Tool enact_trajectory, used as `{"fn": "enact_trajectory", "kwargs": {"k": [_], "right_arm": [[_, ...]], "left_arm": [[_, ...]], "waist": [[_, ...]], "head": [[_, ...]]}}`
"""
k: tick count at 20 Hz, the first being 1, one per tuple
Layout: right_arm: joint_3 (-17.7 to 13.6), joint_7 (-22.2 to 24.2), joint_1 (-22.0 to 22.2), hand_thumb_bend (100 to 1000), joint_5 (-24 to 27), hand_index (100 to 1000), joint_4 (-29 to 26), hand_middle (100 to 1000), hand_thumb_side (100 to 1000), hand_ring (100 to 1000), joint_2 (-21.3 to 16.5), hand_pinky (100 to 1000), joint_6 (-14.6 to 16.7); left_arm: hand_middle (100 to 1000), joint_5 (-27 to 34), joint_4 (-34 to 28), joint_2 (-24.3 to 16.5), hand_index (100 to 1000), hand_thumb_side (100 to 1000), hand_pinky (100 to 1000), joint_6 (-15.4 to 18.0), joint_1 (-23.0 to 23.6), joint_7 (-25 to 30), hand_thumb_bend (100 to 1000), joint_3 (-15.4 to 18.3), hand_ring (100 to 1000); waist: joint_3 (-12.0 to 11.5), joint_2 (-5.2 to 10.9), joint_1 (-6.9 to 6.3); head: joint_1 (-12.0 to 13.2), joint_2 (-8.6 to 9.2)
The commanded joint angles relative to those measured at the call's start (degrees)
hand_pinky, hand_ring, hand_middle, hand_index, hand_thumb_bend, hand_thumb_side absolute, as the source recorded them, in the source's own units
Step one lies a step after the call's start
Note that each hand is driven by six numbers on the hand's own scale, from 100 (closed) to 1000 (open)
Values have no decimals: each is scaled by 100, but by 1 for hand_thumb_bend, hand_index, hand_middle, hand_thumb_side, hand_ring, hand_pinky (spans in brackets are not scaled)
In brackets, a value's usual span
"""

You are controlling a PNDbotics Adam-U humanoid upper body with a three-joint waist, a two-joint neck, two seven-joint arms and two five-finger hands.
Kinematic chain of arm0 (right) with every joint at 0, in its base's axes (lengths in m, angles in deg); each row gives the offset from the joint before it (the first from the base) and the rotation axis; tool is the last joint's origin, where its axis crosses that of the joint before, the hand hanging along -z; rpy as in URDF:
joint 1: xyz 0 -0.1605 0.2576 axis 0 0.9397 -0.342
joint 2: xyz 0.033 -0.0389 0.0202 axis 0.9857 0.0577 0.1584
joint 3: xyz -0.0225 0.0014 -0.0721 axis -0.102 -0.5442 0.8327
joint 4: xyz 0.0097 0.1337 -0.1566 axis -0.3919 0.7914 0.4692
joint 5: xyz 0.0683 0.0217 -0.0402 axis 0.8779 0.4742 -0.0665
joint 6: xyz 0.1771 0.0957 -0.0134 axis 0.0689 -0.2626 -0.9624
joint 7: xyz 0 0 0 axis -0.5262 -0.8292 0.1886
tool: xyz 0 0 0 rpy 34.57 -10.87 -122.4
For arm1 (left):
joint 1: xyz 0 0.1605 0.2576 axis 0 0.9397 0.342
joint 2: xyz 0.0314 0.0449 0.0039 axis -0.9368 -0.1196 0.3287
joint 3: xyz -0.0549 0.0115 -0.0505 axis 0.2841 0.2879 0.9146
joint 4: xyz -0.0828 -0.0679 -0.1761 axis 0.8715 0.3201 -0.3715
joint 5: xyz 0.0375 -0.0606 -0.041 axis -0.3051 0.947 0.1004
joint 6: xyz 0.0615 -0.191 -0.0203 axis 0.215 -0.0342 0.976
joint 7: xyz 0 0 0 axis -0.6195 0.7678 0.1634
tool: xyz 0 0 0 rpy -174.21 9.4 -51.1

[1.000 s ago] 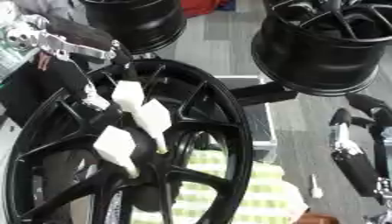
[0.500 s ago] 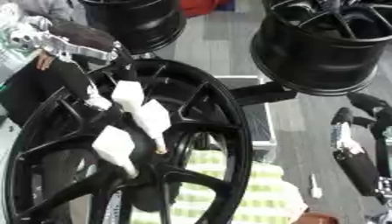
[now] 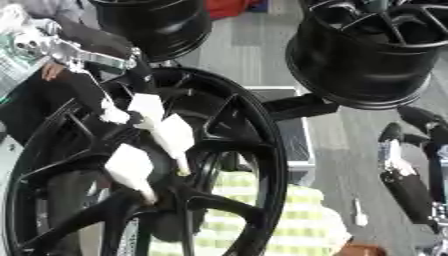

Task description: Pull the pin out of the wheel hub.

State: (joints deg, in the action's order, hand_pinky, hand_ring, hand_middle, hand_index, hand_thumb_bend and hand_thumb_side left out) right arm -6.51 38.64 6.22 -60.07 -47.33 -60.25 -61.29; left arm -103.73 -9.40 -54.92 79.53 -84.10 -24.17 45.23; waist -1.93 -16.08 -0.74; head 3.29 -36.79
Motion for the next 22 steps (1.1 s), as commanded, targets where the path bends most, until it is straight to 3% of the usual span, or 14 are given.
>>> {"fn": "enact_trajectory", "kwargs": {"k": [1,4,6,9,15,22], "right_arm": [[-63,-35,-21,100,51,817,-103,802,683,860,-60,730,-2],[-70,-42,-18,100,53,816,-103,802,684,860,-55,729,-2],[-73,-43,-20,100,55,816,-103,800,684,860,-45,729,-2],[-77,-46,-17,100,55,816,-103,798,686,860,-28,728,-4],[-77,-59,-4,100,57,816,-103,798,689,860,3,727,-13],[-72,-62,9,100,64,816,-103,797,690,858,29,727,-22]], "left_arm": [[488,103,-35,-72,669,457,670,-39,-113,31,100,81,610],[461,178,-46,-65,639,410,657,-97,-123,31,100,94,594],[478,185,-62,-63,652,418,653,-123,-126,21,104,104,597],[490,132,-58,-59,673,457,651,-136,-108,30,187,74,600],[488,-5,-44,-21,674,437,639,-101,-101,14,208,58,593],[513,-94,9,26,717,460,639,-47,-83,-18,299,29,603]], "waist": [[7,122,6],[5,124,10],[4,126,12],[4,125,16],[7,119,26],[11,123,32]], "head": [[-11,-28],[-11,-33],[-9,-28],[-5,-27],[-7,-24],[0,0]]}}
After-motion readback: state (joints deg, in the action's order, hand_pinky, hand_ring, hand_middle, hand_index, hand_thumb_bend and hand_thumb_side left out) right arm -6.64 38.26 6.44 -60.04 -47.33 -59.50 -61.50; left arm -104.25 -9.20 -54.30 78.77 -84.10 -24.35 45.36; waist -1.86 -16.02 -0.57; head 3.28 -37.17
